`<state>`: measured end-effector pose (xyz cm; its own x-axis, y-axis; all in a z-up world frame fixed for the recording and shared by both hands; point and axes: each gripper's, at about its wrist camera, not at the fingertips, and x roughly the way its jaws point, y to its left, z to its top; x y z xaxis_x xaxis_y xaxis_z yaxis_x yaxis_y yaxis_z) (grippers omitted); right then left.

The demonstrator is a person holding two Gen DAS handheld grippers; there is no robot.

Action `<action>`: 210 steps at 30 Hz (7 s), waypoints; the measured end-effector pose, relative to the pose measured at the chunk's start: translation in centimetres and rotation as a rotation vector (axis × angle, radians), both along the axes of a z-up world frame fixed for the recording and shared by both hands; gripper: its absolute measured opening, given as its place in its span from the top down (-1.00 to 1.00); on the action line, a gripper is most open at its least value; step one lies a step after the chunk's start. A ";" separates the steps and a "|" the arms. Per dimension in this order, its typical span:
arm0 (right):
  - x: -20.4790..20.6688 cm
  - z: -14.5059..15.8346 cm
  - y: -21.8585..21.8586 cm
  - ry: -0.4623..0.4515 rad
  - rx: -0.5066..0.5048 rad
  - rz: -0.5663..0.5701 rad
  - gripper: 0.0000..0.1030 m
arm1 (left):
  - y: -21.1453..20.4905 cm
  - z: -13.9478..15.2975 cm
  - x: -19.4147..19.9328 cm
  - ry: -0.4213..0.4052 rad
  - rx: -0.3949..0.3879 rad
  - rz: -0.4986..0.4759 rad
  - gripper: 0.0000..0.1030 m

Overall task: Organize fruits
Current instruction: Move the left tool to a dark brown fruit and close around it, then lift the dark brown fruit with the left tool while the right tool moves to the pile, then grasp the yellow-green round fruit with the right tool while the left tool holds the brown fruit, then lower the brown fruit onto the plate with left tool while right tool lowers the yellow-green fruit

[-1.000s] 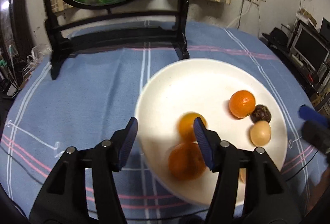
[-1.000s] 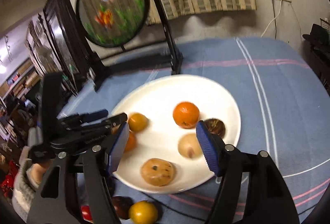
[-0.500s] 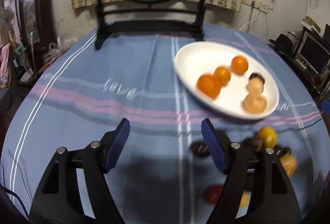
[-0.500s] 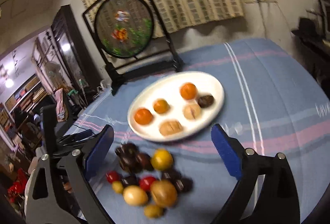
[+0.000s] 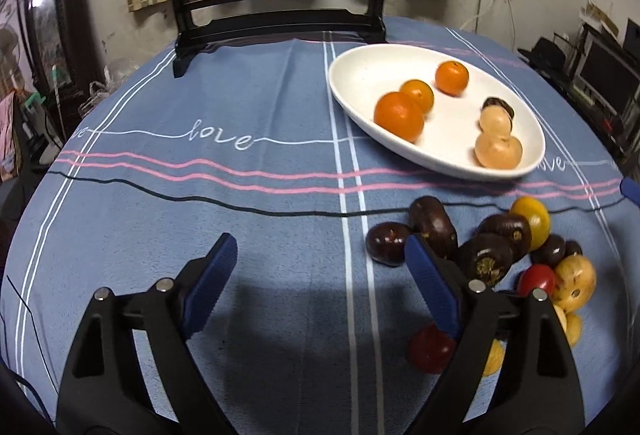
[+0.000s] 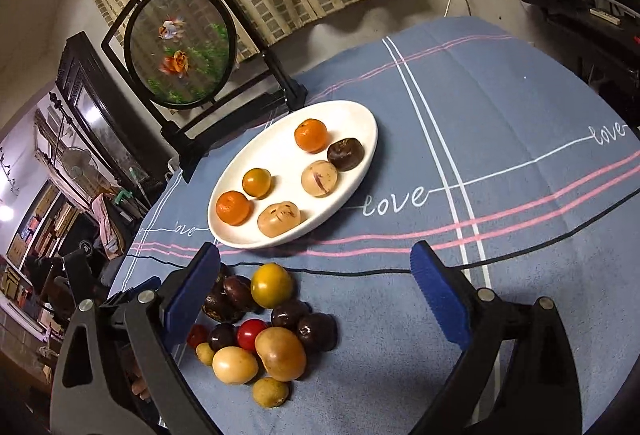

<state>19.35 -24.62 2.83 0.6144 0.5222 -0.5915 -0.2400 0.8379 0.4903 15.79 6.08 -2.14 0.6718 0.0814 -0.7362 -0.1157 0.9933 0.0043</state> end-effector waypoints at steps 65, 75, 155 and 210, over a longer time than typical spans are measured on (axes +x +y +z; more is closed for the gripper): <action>0.5 -1.7 1.7 0.047 -0.069 0.049 -0.87 | 1.5 -1.7 7.8 0.037 -0.032 -0.034 -0.14; 0.5 -2.3 2.3 0.053 -0.102 0.066 -0.87 | 1.0 -2.1 9.4 0.061 -0.030 -0.060 -0.10; 1.7 -5.0 9.9 0.027 -0.271 0.311 0.25 | -2.2 5.9 -1.8 -0.291 0.146 0.067 0.41; 0.7 -0.1 6.3 -0.076 -0.147 0.236 0.25 | -2.1 6.1 1.4 -0.224 0.106 0.032 0.40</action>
